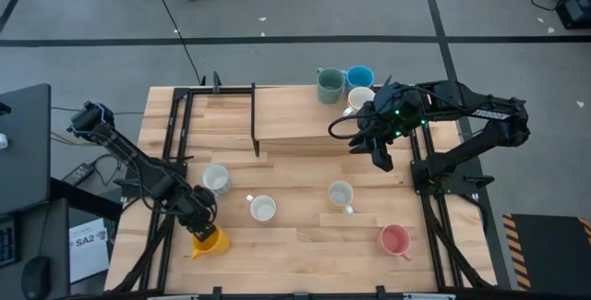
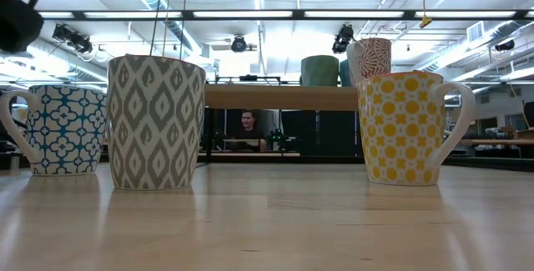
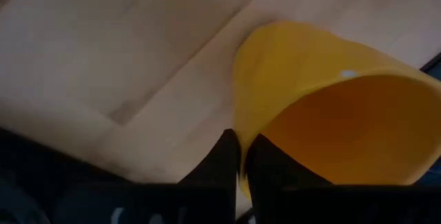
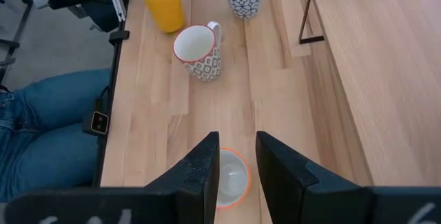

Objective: Place coffee mugs
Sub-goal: Put the yellow mug on the shelf

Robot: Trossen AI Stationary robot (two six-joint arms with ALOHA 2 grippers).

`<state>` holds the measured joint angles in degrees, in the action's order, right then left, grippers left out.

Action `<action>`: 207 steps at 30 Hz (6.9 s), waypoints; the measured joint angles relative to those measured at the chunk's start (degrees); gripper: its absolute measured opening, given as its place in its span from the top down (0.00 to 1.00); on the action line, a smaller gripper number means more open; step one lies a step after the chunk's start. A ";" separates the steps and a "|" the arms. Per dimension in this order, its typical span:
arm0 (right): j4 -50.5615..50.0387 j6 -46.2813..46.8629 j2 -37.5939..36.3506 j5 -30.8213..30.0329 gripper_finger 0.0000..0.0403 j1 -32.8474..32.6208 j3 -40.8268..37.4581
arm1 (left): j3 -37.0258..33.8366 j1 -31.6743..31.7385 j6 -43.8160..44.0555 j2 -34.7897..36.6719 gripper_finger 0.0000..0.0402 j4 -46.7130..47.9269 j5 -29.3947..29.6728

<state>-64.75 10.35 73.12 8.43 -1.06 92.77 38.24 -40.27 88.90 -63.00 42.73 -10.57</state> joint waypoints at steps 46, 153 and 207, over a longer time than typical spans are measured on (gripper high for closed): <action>0.52 0.02 0.00 0.00 0.75 0.00 0.00 | 22.58 12.98 -67.15 -18.88 0.94 23.02 3.06; 0.59 0.00 0.00 0.00 0.75 0.00 0.00 | 37.20 -4.94 -23.54 -34.60 0.60 21.52 13.38; 0.58 0.01 0.00 0.00 0.75 0.00 0.00 | 41.45 -4.90 -49.46 -34.93 0.93 22.92 5.72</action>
<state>-64.18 10.36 73.12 8.43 -1.06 92.77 79.69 -45.17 39.44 -97.93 65.65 -4.85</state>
